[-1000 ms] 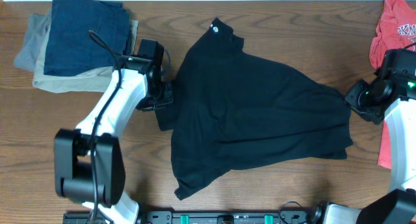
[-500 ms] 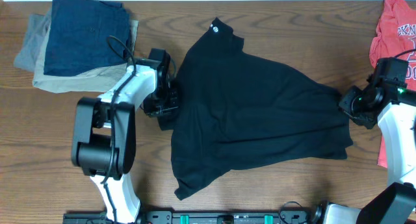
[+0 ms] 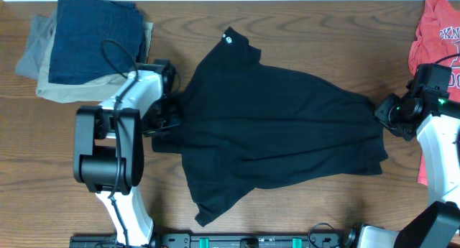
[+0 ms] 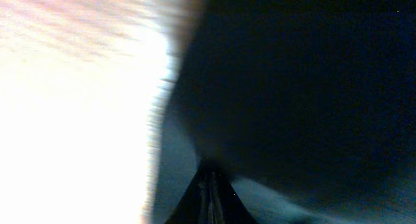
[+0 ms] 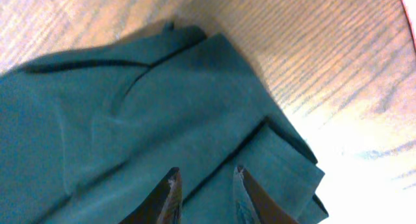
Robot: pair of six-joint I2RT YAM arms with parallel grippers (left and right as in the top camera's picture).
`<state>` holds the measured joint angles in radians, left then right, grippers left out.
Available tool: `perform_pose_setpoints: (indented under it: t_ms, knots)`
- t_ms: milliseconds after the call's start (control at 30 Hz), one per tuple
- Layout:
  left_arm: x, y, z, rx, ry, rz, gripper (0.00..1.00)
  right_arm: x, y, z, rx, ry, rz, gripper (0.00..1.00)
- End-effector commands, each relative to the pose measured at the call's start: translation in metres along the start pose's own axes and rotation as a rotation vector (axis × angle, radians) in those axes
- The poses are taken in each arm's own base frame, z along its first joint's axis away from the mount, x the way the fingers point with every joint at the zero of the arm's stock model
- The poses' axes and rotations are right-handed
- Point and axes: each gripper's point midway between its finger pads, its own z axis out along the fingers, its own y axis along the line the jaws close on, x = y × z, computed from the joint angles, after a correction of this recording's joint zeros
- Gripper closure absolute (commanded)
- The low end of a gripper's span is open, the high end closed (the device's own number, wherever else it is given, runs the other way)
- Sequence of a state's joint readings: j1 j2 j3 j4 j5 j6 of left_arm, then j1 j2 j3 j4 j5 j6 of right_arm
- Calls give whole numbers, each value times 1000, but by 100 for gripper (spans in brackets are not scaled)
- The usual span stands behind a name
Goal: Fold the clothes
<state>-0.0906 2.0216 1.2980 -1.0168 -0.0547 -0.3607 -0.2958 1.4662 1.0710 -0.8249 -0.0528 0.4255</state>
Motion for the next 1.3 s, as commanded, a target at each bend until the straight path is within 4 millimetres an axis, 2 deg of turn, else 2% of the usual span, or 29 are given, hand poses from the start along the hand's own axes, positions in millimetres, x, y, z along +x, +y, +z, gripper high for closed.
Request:
perform_pose_setpoints:
  t_ms: [0,100,200,300,333,367,433,467,567,767,933,1267]
  knots:
    - [-5,28,6,-98,6,-50,94,1,5,4,-6,0,-3,71]
    - [-11,33,-9,-90,-19,-68,94,-5,9,5,-19,-25,-9,68]
    - [-16,32,-32,-65,-80,-72,93,-11,14,5,-33,-51,-21,62]
    - [-17,29,-55,-33,-151,-70,83,-21,18,9,-46,-82,-50,62]
    - [-16,26,-61,-19,-169,-67,83,-23,19,11,-51,-86,-53,64]
    - [-16,24,-66,-5,-187,-65,77,-25,21,13,-57,-88,-54,67]
    - [-16,22,-74,10,-215,-63,44,-26,25,21,-72,-82,-61,73]
    - [-16,21,-76,12,-221,-60,34,-26,29,25,-82,-78,-67,76]
    - [-16,20,-75,12,-222,-57,15,-23,41,40,-106,-53,-113,79]
    - [-14,20,-74,9,-216,-56,11,-21,55,72,-99,-16,-188,85]
    - [-14,20,-74,9,-216,-56,11,-20,56,99,-85,12,-201,92]
    - [-16,20,-74,12,-223,-57,11,-25,54,125,-67,-6,-264,91]
